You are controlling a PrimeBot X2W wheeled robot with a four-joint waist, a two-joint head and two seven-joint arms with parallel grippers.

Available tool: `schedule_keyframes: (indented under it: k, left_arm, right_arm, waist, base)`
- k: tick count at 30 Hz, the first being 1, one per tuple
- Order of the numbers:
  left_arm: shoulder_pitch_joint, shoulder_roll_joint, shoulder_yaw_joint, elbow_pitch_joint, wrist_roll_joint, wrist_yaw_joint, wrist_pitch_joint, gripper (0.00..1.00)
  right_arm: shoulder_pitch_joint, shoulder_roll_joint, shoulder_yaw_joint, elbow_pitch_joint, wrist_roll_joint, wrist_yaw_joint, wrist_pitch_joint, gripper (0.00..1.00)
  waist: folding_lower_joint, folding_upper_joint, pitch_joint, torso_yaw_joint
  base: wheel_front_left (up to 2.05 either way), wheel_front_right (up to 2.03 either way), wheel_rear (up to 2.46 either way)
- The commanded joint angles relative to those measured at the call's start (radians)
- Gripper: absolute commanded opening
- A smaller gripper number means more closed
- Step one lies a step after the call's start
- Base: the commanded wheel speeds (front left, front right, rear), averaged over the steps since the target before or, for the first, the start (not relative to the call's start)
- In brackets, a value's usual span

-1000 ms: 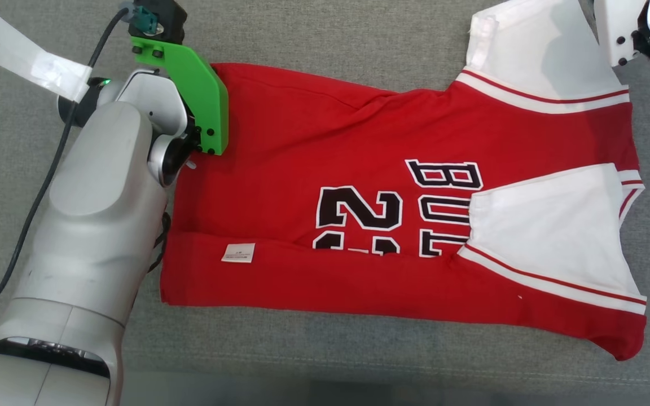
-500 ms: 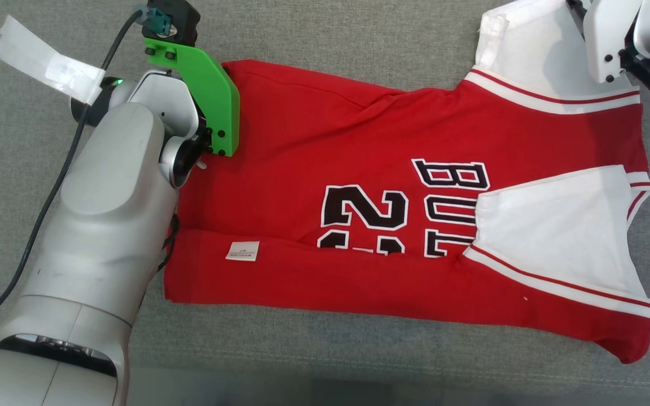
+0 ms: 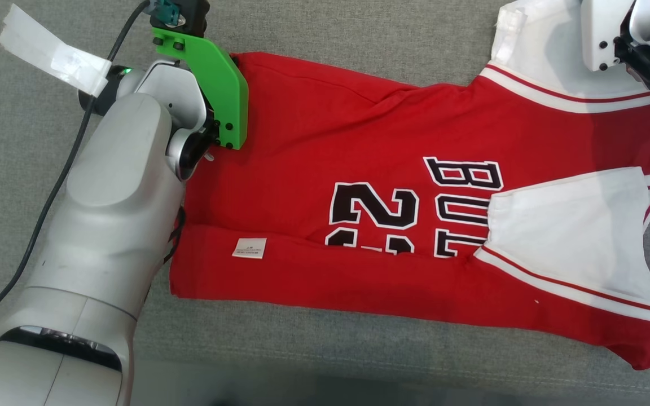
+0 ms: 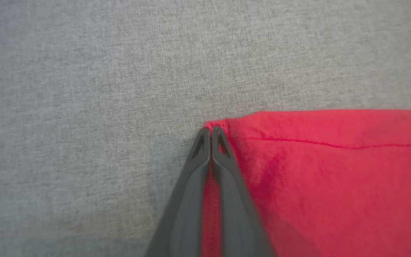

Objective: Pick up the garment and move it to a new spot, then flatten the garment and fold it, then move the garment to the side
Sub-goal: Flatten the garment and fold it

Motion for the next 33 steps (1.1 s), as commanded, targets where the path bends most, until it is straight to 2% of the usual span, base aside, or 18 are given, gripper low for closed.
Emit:
schedule_keyframes:
  k: [1, 3, 6, 13, 22, 27, 33]
  left_arm:
    - [0.028, -0.019, -0.019, 0.031, -0.007, -0.004, 0.010, 0.00]
    - [0.029, -0.019, -0.021, 0.036, -0.011, -0.004, 0.008, 0.00]
    - [0.026, -0.021, -0.023, 0.042, -0.013, -0.003, 0.002, 0.00]
    - [0.021, -0.020, -0.017, 0.046, -0.020, 0.010, -0.036, 0.00]
    - [0.026, 0.001, 0.006, 0.038, -0.019, 0.048, -0.147, 0.00]
    - [0.081, 0.005, 0.023, 0.012, -0.029, 0.082, -0.242, 0.00]
    - [0.174, 0.025, 0.034, -0.029, -0.031, 0.119, -0.332, 0.00]
  right_arm:
    - [0.007, -0.004, 0.005, 0.015, -0.012, -0.002, 0.011, 0.30]
    - [0.008, -0.003, 0.000, 0.023, -0.015, -0.002, 0.022, 0.00]
    - [0.007, -0.002, -0.006, 0.024, -0.019, -0.002, 0.022, 0.00]
    - [0.021, -0.004, -0.027, -0.004, -0.014, -0.002, -0.054, 0.00]
    - [0.091, -0.015, -0.024, -0.083, 0.050, -0.002, -0.149, 0.00]
    - [0.174, -0.067, 0.014, -0.185, 0.096, -0.002, -0.182, 0.00]
    - [0.288, -0.144, -0.006, -0.311, 0.118, -0.002, -0.263, 0.00]
  waist:
    - [0.0000, -0.0001, -0.002, 0.000]
    - [0.0000, -0.0001, -0.005, 0.000]
    - [0.0000, -0.0001, -0.008, -0.002]
    - [0.0000, -0.0001, -0.019, -0.006]
    - [0.0000, -0.0001, -0.067, -0.014]
    - [0.0000, -0.0001, -0.117, -0.016]
    - [0.0000, -0.0001, -0.193, -0.028]
  base:
    - [0.00, 0.00, 0.00]
    - [0.00, 0.00, 0.00]
    - [0.00, 0.00, 0.00]
    - [0.00, 0.00, 0.00]
    - [0.00, 0.00, 0.00]
    - [0.00, 0.00, 0.00]
    - [0.00, 0.00, 0.00]
